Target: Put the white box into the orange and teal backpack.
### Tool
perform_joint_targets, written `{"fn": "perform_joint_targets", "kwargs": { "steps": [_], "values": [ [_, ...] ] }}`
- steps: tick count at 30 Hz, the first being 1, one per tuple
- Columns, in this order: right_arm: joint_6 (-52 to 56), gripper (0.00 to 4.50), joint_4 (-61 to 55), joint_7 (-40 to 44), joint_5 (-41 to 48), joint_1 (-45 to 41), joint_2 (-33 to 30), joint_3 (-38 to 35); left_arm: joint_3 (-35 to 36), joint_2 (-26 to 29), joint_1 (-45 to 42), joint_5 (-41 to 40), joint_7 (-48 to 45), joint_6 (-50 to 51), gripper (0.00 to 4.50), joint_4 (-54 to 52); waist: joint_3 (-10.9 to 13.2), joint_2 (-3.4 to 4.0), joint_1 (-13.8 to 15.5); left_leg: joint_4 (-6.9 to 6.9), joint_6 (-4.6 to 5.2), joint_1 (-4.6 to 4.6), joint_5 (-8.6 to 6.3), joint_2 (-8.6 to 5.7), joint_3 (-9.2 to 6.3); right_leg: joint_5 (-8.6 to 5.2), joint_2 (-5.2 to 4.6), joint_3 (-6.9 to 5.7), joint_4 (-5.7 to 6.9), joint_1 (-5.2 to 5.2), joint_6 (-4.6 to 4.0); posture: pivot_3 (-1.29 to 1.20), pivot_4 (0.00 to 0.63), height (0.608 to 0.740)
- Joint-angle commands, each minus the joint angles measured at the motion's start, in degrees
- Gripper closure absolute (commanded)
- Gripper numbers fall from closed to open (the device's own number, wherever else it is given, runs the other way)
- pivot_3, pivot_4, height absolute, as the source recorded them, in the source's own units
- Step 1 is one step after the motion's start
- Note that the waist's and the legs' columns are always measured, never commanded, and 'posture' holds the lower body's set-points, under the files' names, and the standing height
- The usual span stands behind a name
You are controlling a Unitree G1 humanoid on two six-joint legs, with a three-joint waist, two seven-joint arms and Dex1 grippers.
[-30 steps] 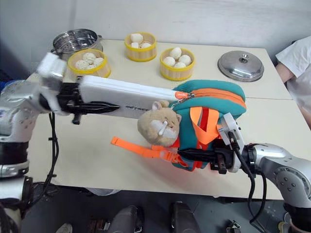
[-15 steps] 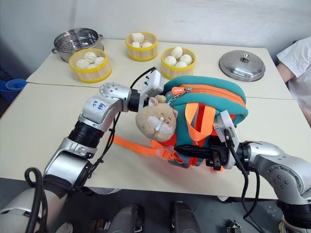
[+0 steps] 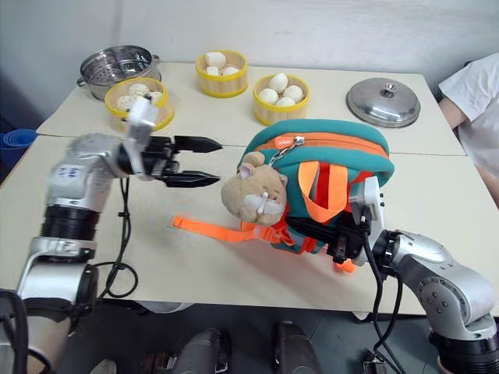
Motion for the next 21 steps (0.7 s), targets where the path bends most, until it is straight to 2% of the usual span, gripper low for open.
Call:
{"fn": "perform_joint_targets", "kwargs": {
  "steps": [1,6,10,14,18,21],
  "values": [
    [-2.03,4.50,0.52,1.17,-1.28,-1.17,0.53,0.49,0.81,-0.57,2.59,-5.38,1.54,3.81,0.41,-13.25,0.00,0.00,0.41,0.04,0.03,-0.01,-0.01,-0.01,-0.01,0.00,-0.03,-0.01,0.00,0.01,0.00,0.00,0.150,0.740],
    [-2.55,4.50,1.74,2.22,-2.68,-2.85,1.10,2.40,-0.27,-6.19,6.58,-8.89,9.37,7.17,0.41,-24.81,0.00,0.00,0.90,0.12,0.09,0.00,-0.05,-0.03,0.01,0.02,-0.06,0.05,0.02,0.05,0.03,0.00,0.150,0.740],
    [-2.56,4.50,2.25,2.42,-3.16,-4.12,1.37,3.23,-3.01,-7.90,9.75,-8.01,11.18,6.63,0.41,-28.31,0.00,0.01,0.42,0.05,0.08,0.09,-0.05,-0.01,0.06,0.01,0.04,0.12,0.06,0.04,0.03,0.00,0.150,0.740],
    [-2.47,4.50,2.56,2.41,-3.23,-4.77,1.43,3.36,-5.17,-8.95,11.06,-5.27,12.08,3.00,1.25,-26.68,-0.01,0.01,0.06,0.04,0.08,0.11,-0.04,-0.01,0.04,0.01,0.06,0.12,0.08,0.04,0.02,0.00,0.150,0.740],
    [-2.26,4.50,2.63,2.23,-3.21,-5.01,1.50,3.22,-2.63,-9.84,9.98,-7.70,13.81,3.90,2.43,-25.37,-0.01,0.01,-0.11,0.04,0.08,0.11,-0.04,-0.01,0.06,0.01,0.06,0.13,0.08,0.04,0.02,0.00,0.150,0.740],
    [-2.12,4.50,2.25,1.65,-3.30,-4.44,1.46,2.89,1.24,-7.48,7.36,-6.98,14.64,2.27,3.21,-20.31,-0.01,0.01,-0.10,0.05,0.08,0.11,-0.04,0.00,0.05,0.01,0.06,0.11,0.09,0.04,0.02,0.00,0.150,0.740]
  ]
}}
